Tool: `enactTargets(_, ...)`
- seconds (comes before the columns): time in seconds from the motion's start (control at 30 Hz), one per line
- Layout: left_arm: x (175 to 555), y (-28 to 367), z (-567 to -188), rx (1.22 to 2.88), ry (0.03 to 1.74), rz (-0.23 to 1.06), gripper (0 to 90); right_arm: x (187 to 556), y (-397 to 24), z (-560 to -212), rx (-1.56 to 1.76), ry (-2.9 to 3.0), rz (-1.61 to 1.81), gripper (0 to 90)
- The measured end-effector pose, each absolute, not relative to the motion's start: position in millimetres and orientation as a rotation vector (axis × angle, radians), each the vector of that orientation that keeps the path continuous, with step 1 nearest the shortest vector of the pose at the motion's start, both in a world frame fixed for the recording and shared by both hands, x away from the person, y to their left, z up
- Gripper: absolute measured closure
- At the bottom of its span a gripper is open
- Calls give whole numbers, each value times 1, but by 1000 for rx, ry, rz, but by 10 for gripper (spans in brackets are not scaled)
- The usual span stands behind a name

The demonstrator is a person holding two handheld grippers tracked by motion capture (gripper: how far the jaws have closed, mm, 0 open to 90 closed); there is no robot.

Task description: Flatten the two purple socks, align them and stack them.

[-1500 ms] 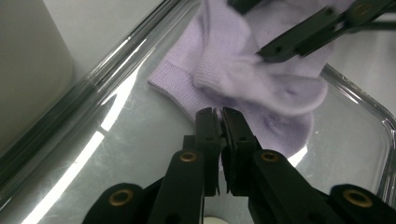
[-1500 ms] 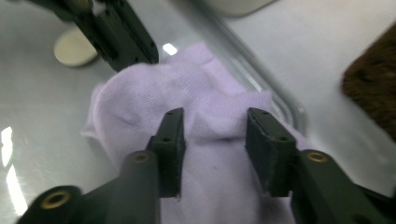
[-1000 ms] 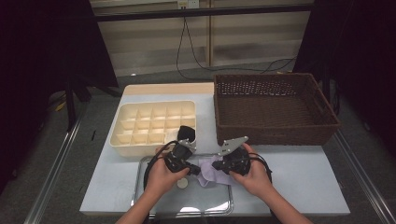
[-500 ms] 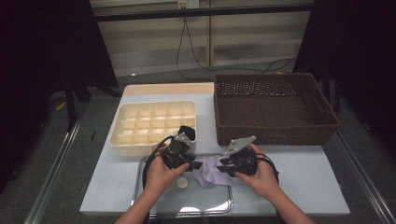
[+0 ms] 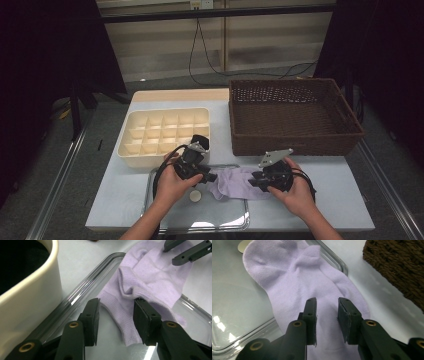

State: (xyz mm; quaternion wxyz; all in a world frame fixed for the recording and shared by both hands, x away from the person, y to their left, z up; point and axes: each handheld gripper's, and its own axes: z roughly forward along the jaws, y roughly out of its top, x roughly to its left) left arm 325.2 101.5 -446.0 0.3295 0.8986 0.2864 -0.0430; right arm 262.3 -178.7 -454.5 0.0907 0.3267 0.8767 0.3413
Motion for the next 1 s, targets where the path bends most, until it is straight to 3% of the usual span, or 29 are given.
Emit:
enactTargets(0.47, 326, 113, -437, 2315, 770, -115, 553, 262, -189, -459, 1005, 2614, 996, 684)
enactTargets(1.0, 326, 87, -449, 2338, 680, -158, 562, 261, -190, -462, 1021, 2635, 967, 710)
